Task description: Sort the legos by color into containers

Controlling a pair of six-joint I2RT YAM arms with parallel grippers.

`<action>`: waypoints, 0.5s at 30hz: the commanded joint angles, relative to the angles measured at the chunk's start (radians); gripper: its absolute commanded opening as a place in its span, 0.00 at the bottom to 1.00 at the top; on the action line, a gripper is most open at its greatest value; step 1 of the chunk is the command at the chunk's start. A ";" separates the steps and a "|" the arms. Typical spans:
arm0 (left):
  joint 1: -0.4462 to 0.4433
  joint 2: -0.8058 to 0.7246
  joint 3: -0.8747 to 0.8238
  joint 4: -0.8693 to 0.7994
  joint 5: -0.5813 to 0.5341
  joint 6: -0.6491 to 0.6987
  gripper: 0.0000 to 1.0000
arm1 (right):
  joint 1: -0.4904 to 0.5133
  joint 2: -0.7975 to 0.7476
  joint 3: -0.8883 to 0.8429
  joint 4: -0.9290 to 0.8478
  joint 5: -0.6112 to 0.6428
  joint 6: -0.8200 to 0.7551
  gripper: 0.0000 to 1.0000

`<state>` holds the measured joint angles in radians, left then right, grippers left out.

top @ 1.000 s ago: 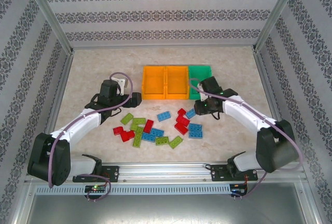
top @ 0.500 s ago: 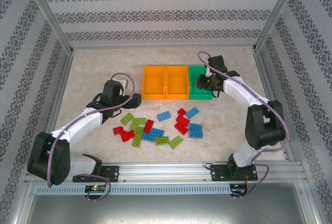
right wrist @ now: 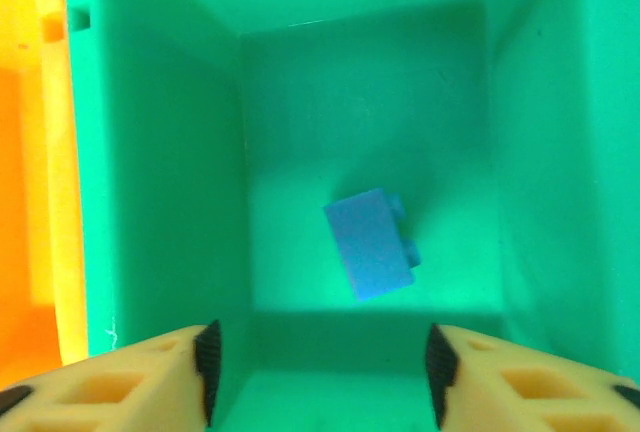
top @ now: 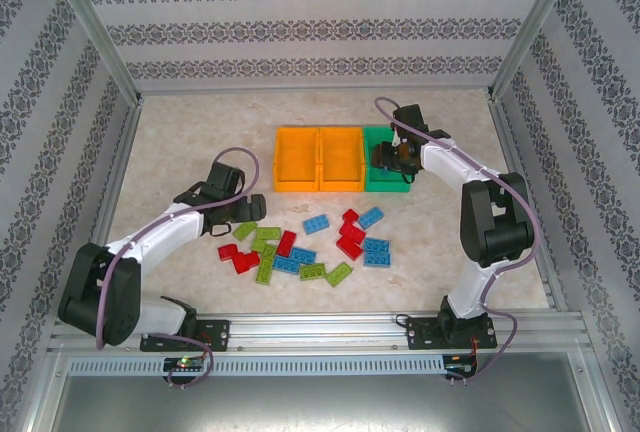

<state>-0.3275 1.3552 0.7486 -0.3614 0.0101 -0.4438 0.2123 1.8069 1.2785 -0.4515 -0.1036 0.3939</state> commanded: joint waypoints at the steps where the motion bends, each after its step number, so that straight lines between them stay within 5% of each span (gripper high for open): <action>1: -0.015 0.039 0.025 -0.121 0.008 -0.128 0.98 | 0.012 -0.019 0.012 0.002 -0.004 -0.003 0.67; 5: -0.030 0.062 -0.009 -0.115 0.043 -0.198 0.95 | 0.021 -0.032 0.003 0.012 -0.018 -0.004 0.71; 15: -0.054 0.059 -0.034 -0.111 -0.002 -0.130 0.92 | 0.013 -0.041 -0.010 0.011 -0.033 -0.021 0.74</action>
<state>-0.3676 1.4124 0.7284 -0.4358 0.0399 -0.5838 0.2253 1.7958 1.2781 -0.4507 -0.1211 0.3870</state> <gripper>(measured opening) 0.917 0.738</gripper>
